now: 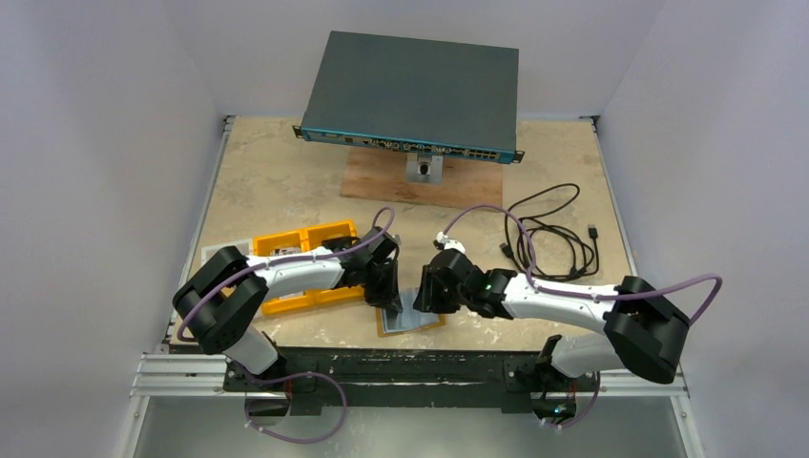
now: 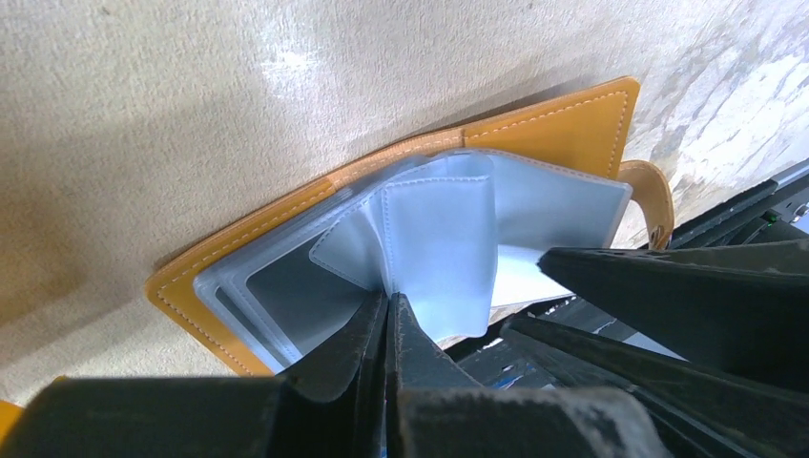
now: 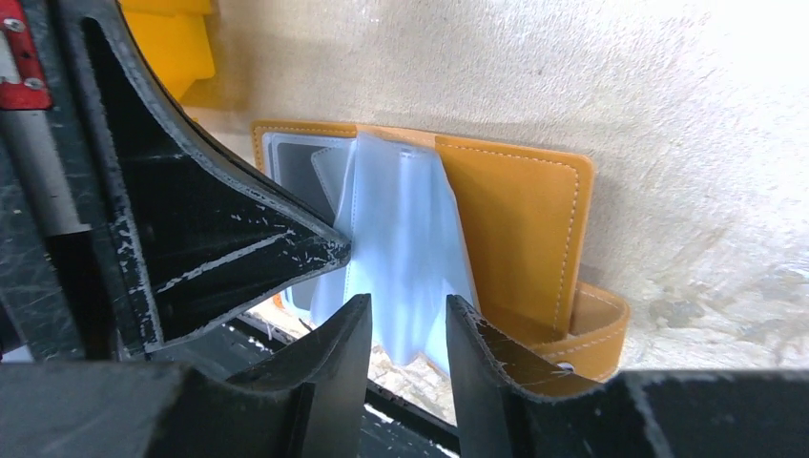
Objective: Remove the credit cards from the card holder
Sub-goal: Remove the credit card from the card holder.
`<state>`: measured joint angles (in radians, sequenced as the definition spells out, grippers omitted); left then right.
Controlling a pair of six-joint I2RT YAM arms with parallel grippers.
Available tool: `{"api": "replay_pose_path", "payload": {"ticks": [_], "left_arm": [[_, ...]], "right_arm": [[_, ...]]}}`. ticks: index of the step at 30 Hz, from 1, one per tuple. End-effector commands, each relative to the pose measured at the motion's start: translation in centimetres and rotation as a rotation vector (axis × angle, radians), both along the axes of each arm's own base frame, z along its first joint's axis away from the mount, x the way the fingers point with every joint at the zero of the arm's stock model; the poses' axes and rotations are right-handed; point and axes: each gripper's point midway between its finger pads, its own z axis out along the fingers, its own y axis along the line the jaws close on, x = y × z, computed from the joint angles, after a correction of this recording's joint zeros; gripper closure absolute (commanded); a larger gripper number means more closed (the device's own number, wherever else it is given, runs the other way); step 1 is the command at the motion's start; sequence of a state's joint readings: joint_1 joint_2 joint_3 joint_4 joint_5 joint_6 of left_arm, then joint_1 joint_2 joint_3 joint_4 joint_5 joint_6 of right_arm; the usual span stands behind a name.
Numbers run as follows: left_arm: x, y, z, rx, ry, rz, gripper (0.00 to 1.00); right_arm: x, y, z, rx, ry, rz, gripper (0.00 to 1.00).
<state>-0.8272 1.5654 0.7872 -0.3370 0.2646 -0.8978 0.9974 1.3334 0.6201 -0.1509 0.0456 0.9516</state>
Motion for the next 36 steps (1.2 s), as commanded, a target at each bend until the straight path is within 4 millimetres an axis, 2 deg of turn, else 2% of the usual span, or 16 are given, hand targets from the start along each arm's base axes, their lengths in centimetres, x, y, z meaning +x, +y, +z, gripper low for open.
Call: {"api": "replay_pose_path", "payload": {"ticks": [1, 8, 13, 20, 28, 36], "left_arm": [[-0.1, 0.2, 0.8, 0.003, -0.026, -0.024, 0.98], [0.1, -1.6, 2.5, -0.094, -0.037, -0.045, 0.81], [0.3, -2.6, 3.2, -0.141, -0.034, -0.049, 0.73], [0.7, -4.2, 4.0, -0.205, -0.026, -0.056, 0.71], [1.2, -5.7, 4.4, -0.243, -0.017, -0.066, 0.69], [1.9, -7.7, 4.8, -0.269, -0.008, -0.091, 0.65]], "right_arm": [[1.0, -0.9, 1.8, -0.04, -0.058, -0.021, 0.65], [1.0, -1.6, 2.2, -0.061, -0.068, -0.031, 0.65], [1.0, -2.0, 2.7, -0.065, -0.078, -0.041, 0.65], [1.3, -2.3, 4.4, -0.039, -0.108, -0.061, 0.65], [1.3, -2.8, 4.9, -0.041, -0.116, -0.079, 0.65], [1.5, -4.5, 6.1, -0.055, -0.145, -0.139, 0.65]]}}
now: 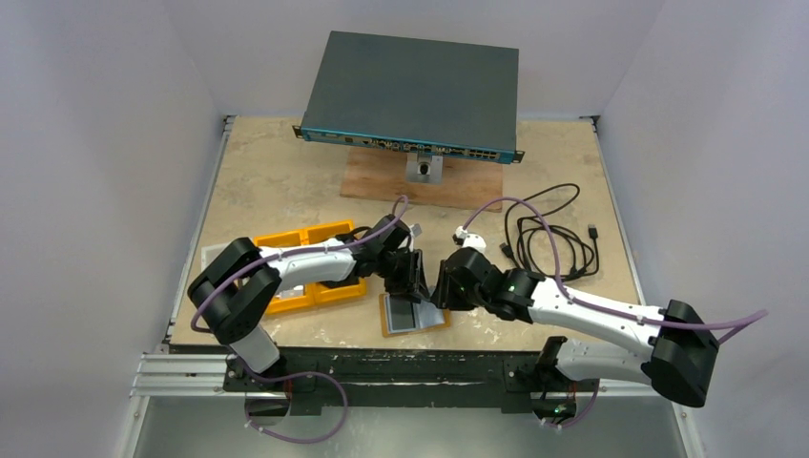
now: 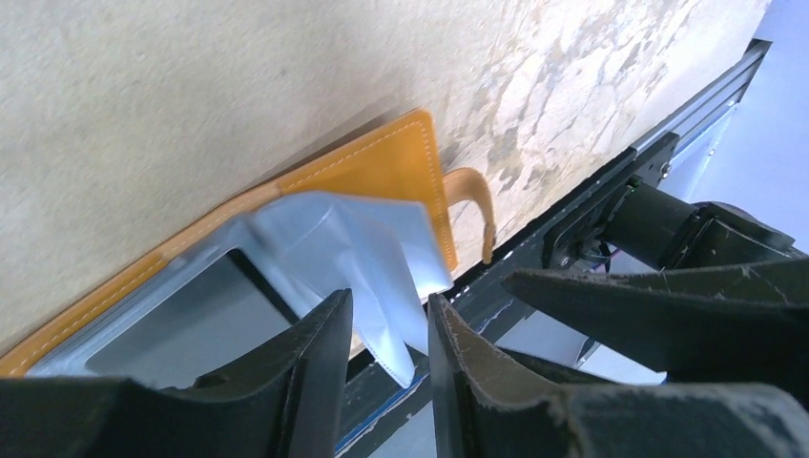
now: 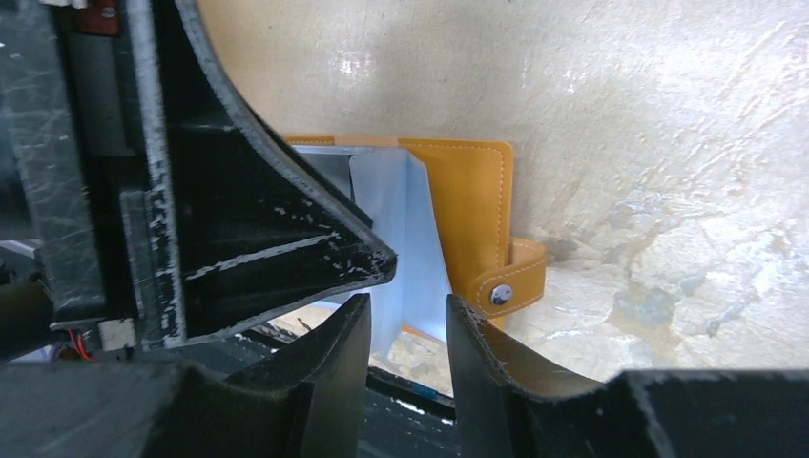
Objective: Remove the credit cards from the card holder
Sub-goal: Remove the credit card from the card holder.
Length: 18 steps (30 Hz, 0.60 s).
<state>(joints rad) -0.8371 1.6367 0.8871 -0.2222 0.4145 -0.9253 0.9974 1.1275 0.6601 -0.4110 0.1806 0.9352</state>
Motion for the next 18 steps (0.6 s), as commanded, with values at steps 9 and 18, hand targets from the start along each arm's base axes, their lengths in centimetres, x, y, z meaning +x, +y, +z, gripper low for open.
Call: {"api": "replay_pose_path", "payload": {"ticks": [9, 18], "left_arm": [[1.0, -4.5, 1.0, -0.084, 0.003, -0.055, 0.59], [1.4, -4.8, 1.8, -0.09, -0.028, -0.063, 0.44]], "right_arm": [[0.9, -1.5, 3.0, 0.032, -0.071, -0.092, 0.64], [0.9, -1.3, 3.4, 0.039, -0.078, -0.08, 0.64]]}}
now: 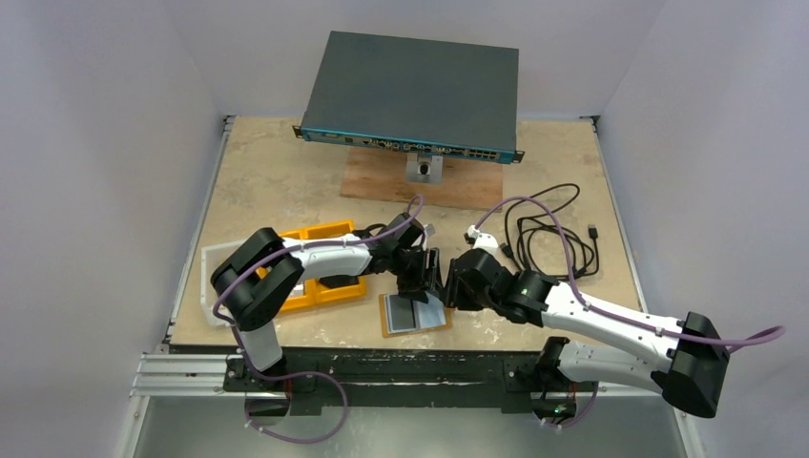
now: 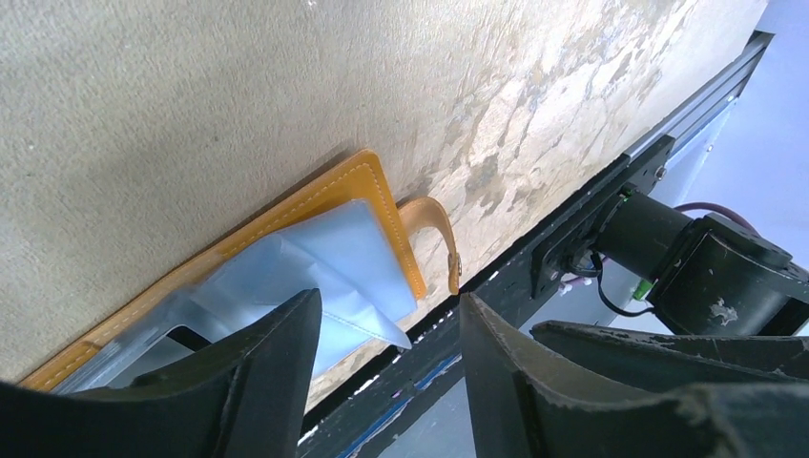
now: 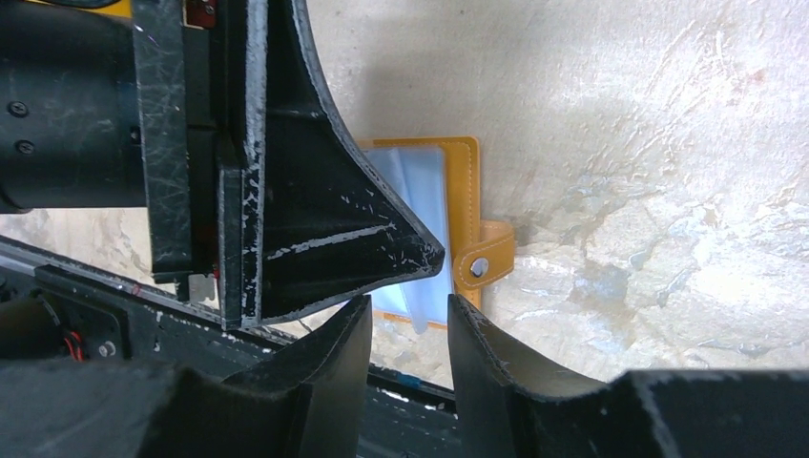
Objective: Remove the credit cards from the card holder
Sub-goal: Remove the credit card from the card holder.
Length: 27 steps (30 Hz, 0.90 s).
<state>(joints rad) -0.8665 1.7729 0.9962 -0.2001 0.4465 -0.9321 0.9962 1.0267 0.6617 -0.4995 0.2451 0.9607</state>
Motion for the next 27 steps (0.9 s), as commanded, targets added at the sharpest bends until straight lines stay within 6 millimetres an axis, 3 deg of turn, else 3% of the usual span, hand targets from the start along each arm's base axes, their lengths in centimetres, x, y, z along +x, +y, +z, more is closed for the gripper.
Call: {"api": "replay_pose_path", "payload": {"ticks": [1, 11, 17, 21, 27], "left_arm": [[0.9, -1.9, 2.9, -0.081, -0.059, -0.021, 0.44], [1.9, -2.5, 4.6, -0.087, -0.101, -0.042, 0.42], [3.1, -1.6, 5.5, -0.071, -0.136, -0.028, 0.42], [4.1, 0.2, 6.4, -0.045, -0.169, 0.004, 0.42], [4.2, 5.1, 7.0, 0.074, -0.228, 0.067, 0.39]], "right_arm": [[0.8, 0.6, 1.9, 0.042, -0.042, -0.015, 0.64], [0.8, 1.0, 2.8, 0.06, -0.055, 0.005, 0.65], [1.3, 1.4, 4.0, 0.065, -0.097, 0.036, 0.65], [1.0, 2.6, 4.1, 0.092, -0.089, 0.092, 0.65], [0.4, 5.1, 3.9, 0.143, -0.071, 0.167, 0.66]]}}
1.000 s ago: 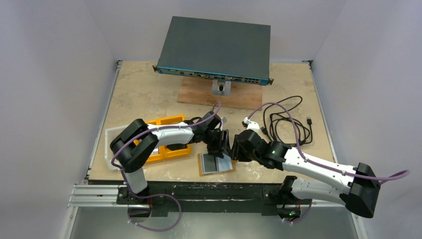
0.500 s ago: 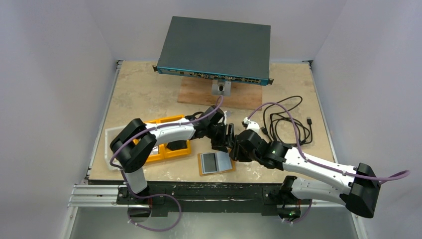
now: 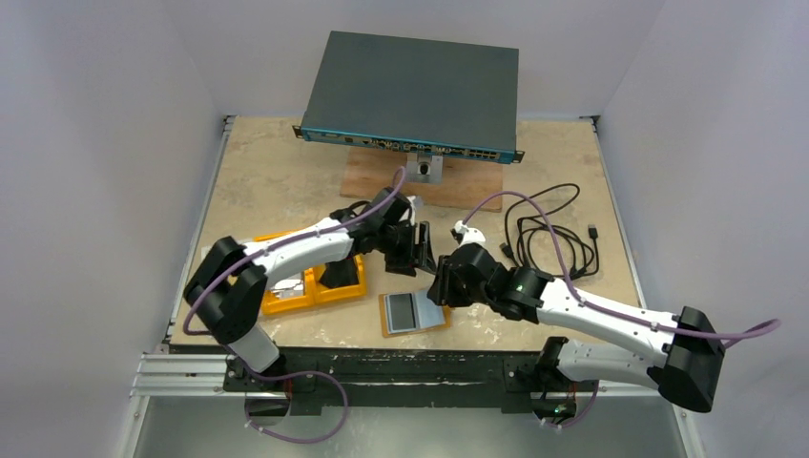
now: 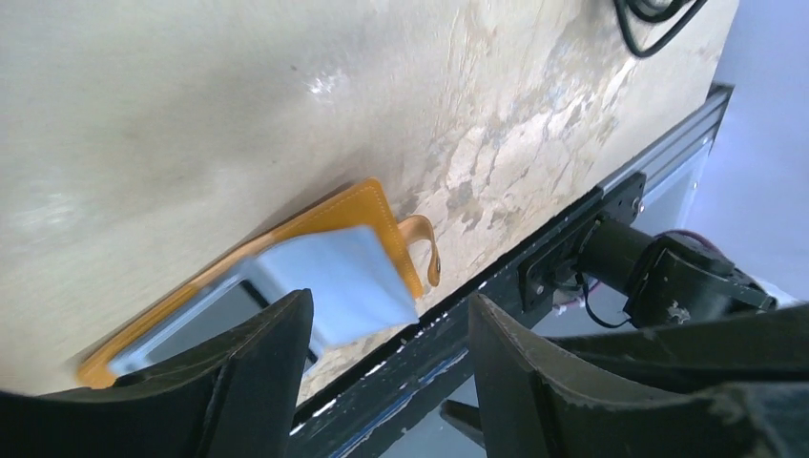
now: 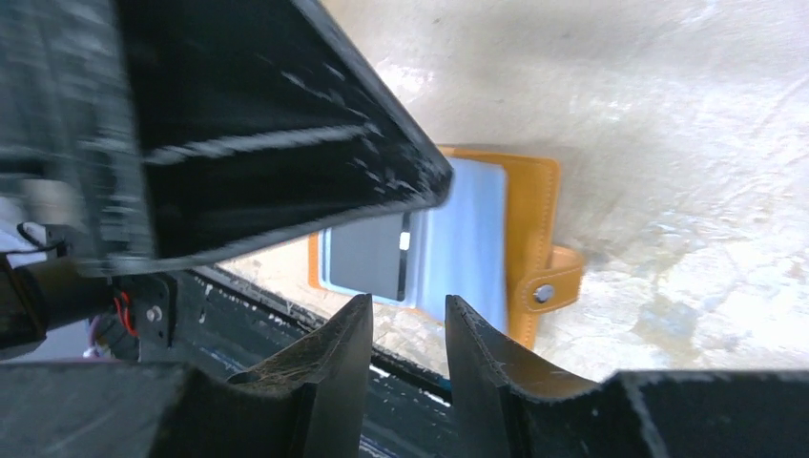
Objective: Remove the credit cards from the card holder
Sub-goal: Remove the credit card from the card holder.
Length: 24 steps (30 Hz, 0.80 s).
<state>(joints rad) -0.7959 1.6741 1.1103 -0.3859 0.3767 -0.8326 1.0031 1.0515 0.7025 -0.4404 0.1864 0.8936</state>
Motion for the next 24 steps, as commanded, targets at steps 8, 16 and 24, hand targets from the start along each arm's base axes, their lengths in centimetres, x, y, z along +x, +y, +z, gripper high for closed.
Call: {"api": "replay_pose_path", "payload": {"ticks": [8, 16, 24], "left_arm": [[-1.6, 7.6, 1.0, 0.103, -0.098, 0.09, 0.39], [-3.5, 8.1, -1.0, 0.095, -0.044, 0.097, 0.56], [-4.1, 7.7, -2.4, 0.106, -0.015, 0.088, 0.8]], "right_arm": [[0.2, 5.2, 1.2, 0.103, -0.007, 0.132, 0.67], [0.1, 6.5, -1.6, 0.17, 0.087, 0.151, 0.71], [0.4, 6.1, -4.4, 0.238, 0.163, 0.155, 0.74]]}}
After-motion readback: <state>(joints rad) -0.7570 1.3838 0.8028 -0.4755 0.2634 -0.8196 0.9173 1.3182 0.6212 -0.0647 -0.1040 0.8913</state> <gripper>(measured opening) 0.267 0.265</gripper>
